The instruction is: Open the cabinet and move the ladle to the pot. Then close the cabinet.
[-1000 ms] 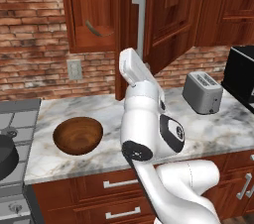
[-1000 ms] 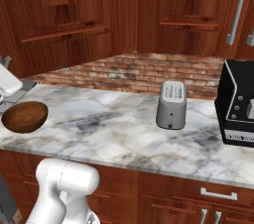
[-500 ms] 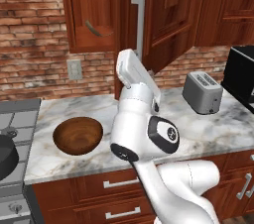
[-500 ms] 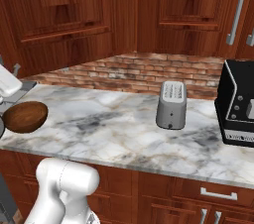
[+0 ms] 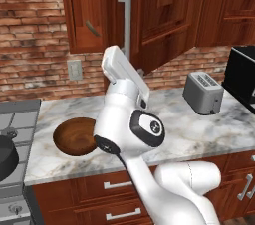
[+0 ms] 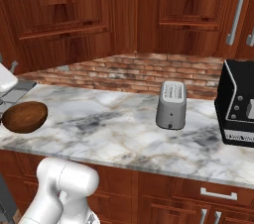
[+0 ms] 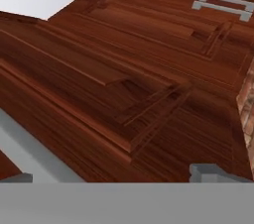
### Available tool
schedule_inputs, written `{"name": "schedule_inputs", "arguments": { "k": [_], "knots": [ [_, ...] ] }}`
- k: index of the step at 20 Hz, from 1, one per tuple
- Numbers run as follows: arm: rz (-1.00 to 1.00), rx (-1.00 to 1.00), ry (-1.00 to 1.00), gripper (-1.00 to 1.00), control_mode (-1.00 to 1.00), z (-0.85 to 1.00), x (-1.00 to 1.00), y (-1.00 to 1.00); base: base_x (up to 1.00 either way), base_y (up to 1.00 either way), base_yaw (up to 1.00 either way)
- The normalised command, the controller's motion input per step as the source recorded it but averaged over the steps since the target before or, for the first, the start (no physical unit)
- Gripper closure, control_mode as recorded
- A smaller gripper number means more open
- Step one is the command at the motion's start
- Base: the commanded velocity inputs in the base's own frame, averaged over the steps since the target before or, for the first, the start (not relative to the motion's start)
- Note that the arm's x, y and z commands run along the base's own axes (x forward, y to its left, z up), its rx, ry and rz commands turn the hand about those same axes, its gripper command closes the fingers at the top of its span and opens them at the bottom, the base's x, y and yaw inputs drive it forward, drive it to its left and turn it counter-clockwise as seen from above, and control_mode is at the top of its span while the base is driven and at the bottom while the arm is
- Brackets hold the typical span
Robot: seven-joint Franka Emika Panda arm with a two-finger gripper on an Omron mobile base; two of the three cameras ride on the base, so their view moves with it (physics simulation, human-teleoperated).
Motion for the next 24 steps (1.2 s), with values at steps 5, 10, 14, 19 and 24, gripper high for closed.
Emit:
{"name": "schedule_inputs", "arguments": {
  "k": [5, 10, 14, 19, 24],
  "knots": [
    [0.07, -0.17, -0.17, -1.00, -1.00, 0.13, -0.91, 1.00, 0.00, 0.00, 0.00],
    [0.09, -0.30, -0.14, -1.00, -1.00, 0.01, -0.83, 1.00, 0.00, 0.00, 0.00],
    [0.11, -0.30, -0.07, -1.00, -1.00, 0.00, -0.45, 1.00, 0.00, 0.00, 0.00],
    [0.10, -0.32, -0.12, -1.00, -1.00, 0.04, -0.44, 1.00, 0.00, 0.00, 0.00],
    [0.04, -0.35, -0.24, -1.00, -1.00, 0.16, -0.72, 1.00, 0.00, 0.00, 0.00]
  ]
}}
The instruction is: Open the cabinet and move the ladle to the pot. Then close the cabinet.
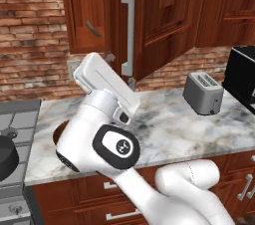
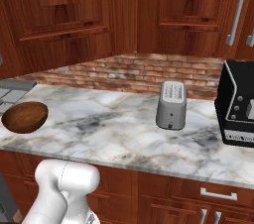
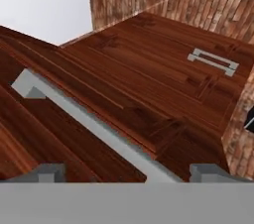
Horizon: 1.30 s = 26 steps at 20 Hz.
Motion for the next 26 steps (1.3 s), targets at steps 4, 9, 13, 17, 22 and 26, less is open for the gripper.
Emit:
{"name": "schedule_inputs", "arguments": {
  "k": [4, 9, 13, 17, 22, 26],
  "knots": [
    [0.00, -0.32, -0.22, -1.00, -1.00, 0.10, -0.68, 1.00, 0.00, 0.00, 0.00],
    [0.00, -0.29, -0.17, -1.00, -1.00, 0.22, -0.38, 1.00, 0.00, 0.00, 0.00],
    [-0.02, -0.13, -0.05, -1.00, -1.00, 0.27, 0.06, 0.59, 0.00, 0.00, 0.00],
    [-0.12, 0.04, 0.00, -1.00, -1.00, 0.00, 0.18, 0.06, 0.00, 0.00, 0.00],
    [-0.19, 0.23, 0.00, -1.00, -1.00, -0.11, 0.01, 0.00, 0.00, 0.00, 0.00],
    [-0.15, 0.25, -0.05, -1.00, -1.00, -0.21, 0.00, 0.08, 0.00, 0.00, 0.00]
  ]
}}
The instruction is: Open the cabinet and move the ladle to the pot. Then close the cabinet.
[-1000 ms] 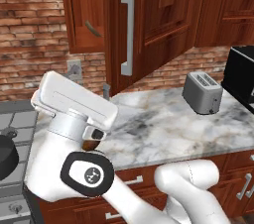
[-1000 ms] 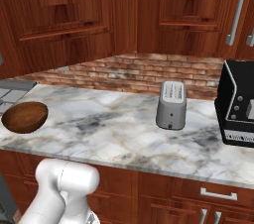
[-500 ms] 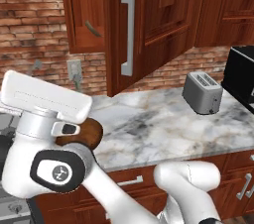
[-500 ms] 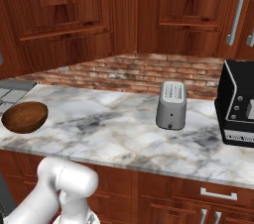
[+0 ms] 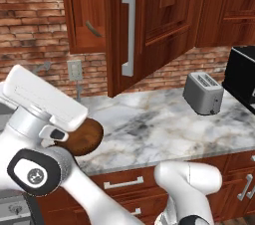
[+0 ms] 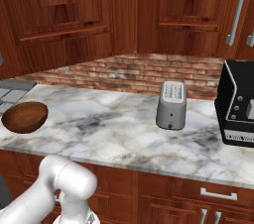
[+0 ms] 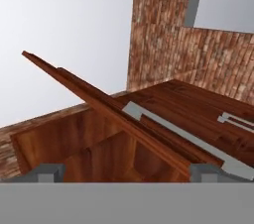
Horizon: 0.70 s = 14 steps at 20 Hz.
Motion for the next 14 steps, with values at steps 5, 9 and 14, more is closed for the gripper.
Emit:
{"name": "schedule_inputs", "arguments": {
  "k": [5, 9, 14],
  "knots": [
    [-0.08, 0.09, -0.09, -1.00, -1.00, -0.05, 0.01, 0.14, 0.00, 0.00, 0.00],
    [0.00, -0.03, -0.06, -1.00, -1.00, 0.00, 0.29, 0.09, 0.00, 0.00, 0.00],
    [0.00, -0.04, 0.00, -1.00, -1.00, -0.01, 0.61, 0.00, 0.00, 0.00, 0.00]
  ]
}}
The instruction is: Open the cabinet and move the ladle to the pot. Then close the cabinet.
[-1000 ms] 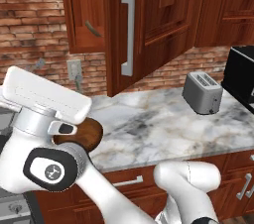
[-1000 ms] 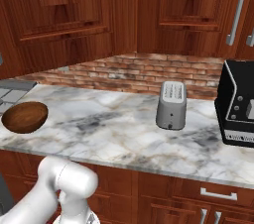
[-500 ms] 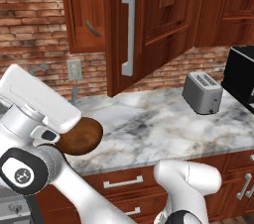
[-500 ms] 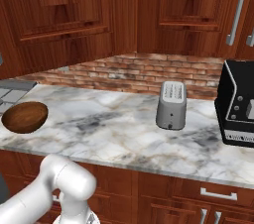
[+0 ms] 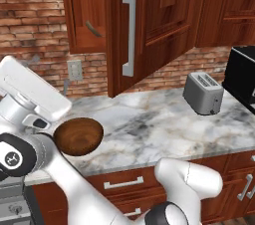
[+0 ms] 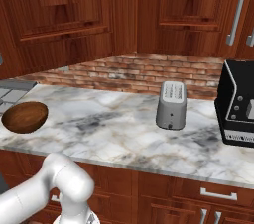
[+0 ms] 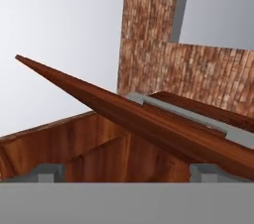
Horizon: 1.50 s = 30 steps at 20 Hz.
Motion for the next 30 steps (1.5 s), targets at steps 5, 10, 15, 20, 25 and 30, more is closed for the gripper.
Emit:
{"name": "schedule_inputs", "arguments": {
  "k": [5, 10, 15, 20, 25, 30],
  "knots": [
    [0.00, -0.01, -0.01, -1.00, -1.00, -0.13, 0.58, 0.00, 0.00, 0.00, 0.00],
    [0.00, 0.00, -0.08, -1.00, -1.00, -0.08, 0.29, 0.00, 0.00, 0.00, 0.00],
    [0.00, 0.00, -0.09, -1.00, -1.00, -0.09, 0.27, 0.00, 0.00, 0.00, 0.00],
    [0.00, 0.00, -0.09, -1.00, -1.00, -0.08, 0.20, 0.00, 0.00, 0.00, 0.00],
    [0.00, 0.04, -0.10, -1.00, -1.00, -0.12, 0.06, -0.06, 0.00, 0.00, 0.00],
    [-0.02, 0.18, -0.12, -1.00, -1.00, -0.20, 0.00, -0.16, 0.00, 0.00, 0.00]
  ]
}}
